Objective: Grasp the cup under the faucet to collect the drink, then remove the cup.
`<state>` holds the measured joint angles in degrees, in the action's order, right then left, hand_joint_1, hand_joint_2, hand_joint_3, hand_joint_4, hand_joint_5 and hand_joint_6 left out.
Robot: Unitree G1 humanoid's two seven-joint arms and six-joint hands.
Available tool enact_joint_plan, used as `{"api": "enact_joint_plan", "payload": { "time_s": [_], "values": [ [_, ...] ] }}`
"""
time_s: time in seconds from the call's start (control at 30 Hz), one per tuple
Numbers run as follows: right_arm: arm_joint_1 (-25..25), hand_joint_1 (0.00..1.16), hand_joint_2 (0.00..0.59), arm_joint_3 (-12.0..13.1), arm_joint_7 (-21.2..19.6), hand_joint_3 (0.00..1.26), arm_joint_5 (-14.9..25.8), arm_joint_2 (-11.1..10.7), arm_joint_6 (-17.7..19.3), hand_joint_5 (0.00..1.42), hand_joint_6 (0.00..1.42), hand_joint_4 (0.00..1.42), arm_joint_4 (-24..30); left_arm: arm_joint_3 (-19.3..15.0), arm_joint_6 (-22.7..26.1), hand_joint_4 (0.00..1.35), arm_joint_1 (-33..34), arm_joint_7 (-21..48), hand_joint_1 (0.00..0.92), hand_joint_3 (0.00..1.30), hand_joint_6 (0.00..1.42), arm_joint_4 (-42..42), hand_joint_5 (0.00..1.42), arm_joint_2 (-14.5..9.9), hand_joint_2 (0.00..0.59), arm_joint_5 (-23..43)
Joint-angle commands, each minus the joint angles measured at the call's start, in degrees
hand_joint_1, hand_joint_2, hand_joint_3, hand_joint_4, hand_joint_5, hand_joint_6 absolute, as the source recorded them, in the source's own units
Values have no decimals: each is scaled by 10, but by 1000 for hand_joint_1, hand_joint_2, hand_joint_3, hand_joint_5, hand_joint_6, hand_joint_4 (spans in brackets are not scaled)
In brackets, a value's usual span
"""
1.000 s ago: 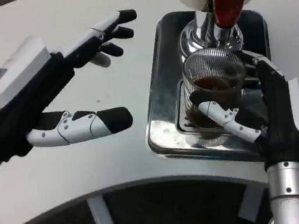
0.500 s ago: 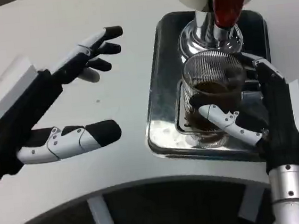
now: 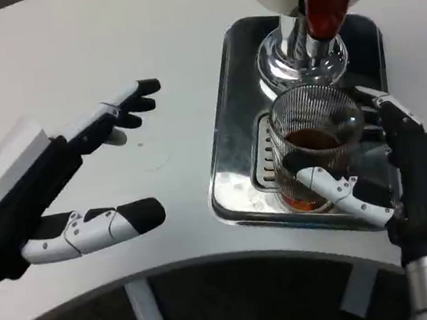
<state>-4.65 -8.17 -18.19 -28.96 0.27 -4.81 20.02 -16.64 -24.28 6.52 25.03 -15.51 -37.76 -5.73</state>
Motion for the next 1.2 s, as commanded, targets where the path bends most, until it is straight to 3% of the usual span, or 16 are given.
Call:
{"api": "enact_joint_plan", "payload": {
  "time_s": [0.03,0.6,1.2],
  "values": [
    [18,832,227,2,0,631,8,0,35,747,816,649,30,14,4,119,-19,-8,0,117,296,-7,203,6,107,-19],
    [58,841,217,0,17,684,10,-12,60,831,911,712,83,28,14,97,-46,-23,0,116,266,-5,165,15,112,-58],
    [128,844,217,5,63,709,25,-37,103,878,960,743,141,25,67,0,-86,-15,0,60,180,-88,46,6,113,-100]
  ]
}}
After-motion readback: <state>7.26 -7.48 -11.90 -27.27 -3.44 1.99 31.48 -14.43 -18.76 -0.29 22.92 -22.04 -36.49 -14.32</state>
